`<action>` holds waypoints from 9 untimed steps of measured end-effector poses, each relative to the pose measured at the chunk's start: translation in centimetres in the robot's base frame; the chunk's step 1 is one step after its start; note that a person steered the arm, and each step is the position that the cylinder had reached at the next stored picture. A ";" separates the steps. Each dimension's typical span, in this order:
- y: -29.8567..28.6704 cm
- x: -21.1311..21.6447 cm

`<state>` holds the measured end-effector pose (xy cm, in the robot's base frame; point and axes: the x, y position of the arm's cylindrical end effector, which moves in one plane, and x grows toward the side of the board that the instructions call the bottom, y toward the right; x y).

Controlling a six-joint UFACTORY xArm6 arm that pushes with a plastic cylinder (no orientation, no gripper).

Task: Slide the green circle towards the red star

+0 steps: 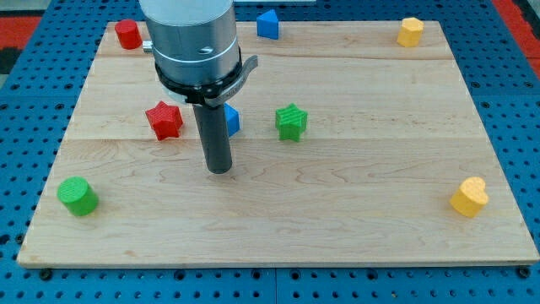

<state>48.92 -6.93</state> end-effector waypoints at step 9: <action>-23.4 -3.3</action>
<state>45.57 -30.37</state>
